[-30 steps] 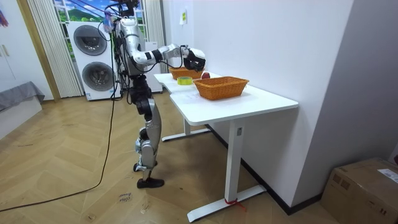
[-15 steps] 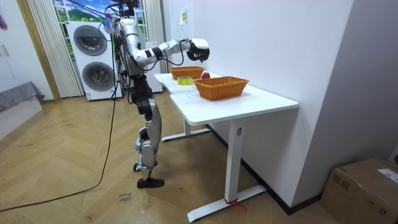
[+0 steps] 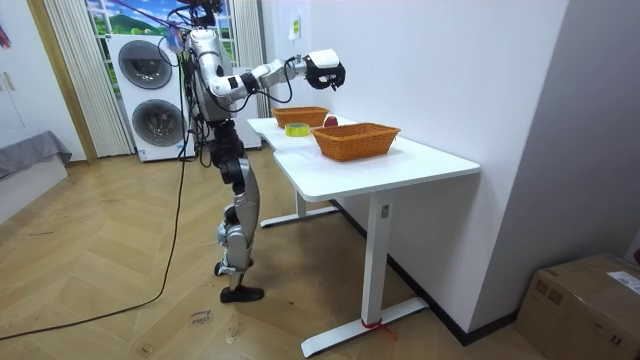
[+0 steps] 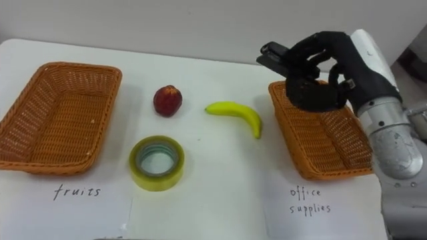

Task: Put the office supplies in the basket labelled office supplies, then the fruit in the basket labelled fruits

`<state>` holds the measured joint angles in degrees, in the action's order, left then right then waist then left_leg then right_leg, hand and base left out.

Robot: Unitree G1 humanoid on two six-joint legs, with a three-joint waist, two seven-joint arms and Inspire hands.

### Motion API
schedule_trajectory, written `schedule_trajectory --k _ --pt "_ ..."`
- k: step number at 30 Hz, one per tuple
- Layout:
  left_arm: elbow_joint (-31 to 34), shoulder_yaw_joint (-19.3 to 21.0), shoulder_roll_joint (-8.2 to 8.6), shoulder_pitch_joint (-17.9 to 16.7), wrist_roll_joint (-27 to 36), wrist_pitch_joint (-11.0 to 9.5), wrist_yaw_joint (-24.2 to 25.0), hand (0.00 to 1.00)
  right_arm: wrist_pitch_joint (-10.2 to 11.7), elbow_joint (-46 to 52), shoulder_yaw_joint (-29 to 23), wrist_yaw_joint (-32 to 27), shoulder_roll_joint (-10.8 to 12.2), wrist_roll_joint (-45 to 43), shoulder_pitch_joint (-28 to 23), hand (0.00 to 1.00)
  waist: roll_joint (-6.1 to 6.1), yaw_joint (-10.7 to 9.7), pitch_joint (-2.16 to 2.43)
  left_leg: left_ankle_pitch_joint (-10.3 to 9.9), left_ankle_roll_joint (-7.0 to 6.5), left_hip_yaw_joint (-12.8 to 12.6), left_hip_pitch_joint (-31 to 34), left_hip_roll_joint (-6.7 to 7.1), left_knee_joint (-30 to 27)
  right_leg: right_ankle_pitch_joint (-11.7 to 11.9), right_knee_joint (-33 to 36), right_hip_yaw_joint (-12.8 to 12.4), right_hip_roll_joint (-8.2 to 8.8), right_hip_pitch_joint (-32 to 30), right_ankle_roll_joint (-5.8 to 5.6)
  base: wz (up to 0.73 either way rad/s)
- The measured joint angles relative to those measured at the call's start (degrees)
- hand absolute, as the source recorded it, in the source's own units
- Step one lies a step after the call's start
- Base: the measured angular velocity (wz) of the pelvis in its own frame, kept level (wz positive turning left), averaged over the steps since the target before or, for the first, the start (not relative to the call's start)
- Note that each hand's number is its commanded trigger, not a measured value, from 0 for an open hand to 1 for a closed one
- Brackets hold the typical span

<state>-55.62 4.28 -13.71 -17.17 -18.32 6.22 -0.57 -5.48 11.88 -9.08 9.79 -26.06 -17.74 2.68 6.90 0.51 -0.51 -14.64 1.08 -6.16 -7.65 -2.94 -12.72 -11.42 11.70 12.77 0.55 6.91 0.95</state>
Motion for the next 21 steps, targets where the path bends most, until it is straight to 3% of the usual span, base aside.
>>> schedule_trajectory --k 2,11,21 --pt "0.0 0.05 -0.02 0.14 0.0 -0.11 -0.38 0.0 1.82 -2.3 -0.18 -1.43 -0.09 2.13 0.01 1.0 0.03 -0.29 0.05 0.0 0.0 -0.06 -0.04 -0.04 0.0 0.0 0.0 -0.17 0.0 -0.04 0.0 0.0" --pt "0.43 0.05 -0.02 -0.17 0.0 -0.31 -1.11 0.0 1.7 -7.15 -0.24 -1.52 -1.71 4.21 0.0 1.0 -0.15 -1.01 0.56 0.02 0.04 -1.38 -0.2 -0.32 0.38 0.06 0.34 -1.67 -0.01 -0.8 0.1 -0.07" --pt "0.44 0.1 -0.17 -0.23 0.74 -0.31 -1.24 0.0 1.71 -10.16 -0.24 -1.54 -2.64 5.26 -0.5 1.0 -0.16 -1.73 0.69 0.03 0.03 -1.69 -1.94 -0.28 1.08 0.09 -0.05 -2.05 -0.39 0.45 0.08 -0.01"
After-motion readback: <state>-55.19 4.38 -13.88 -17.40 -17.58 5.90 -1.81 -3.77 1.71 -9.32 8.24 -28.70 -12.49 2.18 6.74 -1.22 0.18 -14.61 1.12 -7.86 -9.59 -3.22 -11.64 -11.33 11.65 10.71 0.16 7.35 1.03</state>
